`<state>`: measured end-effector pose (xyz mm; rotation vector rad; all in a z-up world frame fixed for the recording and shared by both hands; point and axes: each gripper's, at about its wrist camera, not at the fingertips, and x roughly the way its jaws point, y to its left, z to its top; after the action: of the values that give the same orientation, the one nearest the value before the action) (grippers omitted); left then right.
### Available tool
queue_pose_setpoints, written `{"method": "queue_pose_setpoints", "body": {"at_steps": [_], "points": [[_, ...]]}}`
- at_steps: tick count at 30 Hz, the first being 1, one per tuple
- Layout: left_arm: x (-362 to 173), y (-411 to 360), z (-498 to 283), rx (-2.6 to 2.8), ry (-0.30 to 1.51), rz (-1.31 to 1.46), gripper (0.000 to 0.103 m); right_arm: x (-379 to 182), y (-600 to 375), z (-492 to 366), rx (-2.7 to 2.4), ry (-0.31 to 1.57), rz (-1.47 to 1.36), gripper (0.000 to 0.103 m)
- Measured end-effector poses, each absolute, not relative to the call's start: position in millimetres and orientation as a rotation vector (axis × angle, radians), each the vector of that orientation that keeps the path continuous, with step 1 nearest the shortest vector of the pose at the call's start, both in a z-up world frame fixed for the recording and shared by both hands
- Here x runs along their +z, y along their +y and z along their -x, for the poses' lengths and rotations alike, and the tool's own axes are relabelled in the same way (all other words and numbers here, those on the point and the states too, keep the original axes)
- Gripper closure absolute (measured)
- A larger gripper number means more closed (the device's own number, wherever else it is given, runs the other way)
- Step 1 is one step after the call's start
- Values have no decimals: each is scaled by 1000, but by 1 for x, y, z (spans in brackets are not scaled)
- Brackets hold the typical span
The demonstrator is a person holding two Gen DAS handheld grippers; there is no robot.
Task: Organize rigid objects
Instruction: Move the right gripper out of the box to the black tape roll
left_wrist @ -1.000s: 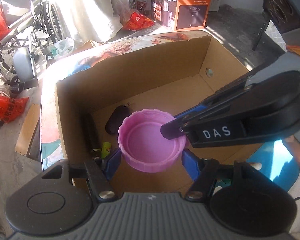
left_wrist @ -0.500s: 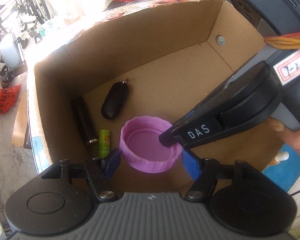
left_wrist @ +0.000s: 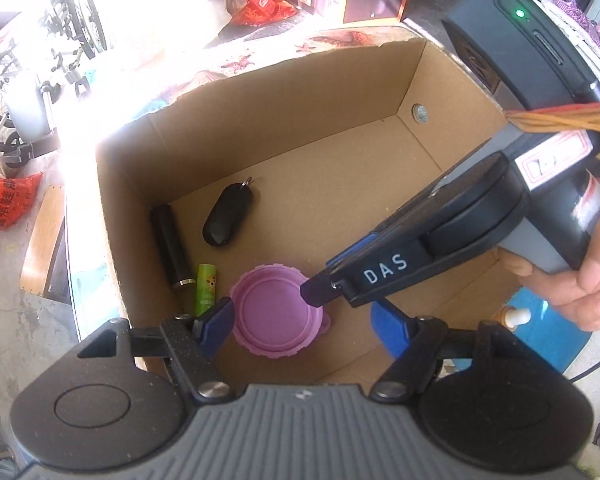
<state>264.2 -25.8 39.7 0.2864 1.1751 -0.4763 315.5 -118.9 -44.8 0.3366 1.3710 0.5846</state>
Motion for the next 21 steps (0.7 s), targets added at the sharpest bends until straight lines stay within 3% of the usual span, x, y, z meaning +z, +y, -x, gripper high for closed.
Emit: {"method": "queue_pose_setpoints", "body": {"at_steps": [5,11,16,21], "points": [[77,-13,-228,-485,1041,-231,26,-1,-146,-286,570,1238,-365,73],[107,2,-158,-481,847,-195,17,62,-188,-206,540,990,-304,70],[91,7,-101,-444,778,-145,15,91,-215,-118,507,788,-286,62],[51,3,-68,-429,819,-123,15,65,-215,-49,488,729,-332,60]]}}
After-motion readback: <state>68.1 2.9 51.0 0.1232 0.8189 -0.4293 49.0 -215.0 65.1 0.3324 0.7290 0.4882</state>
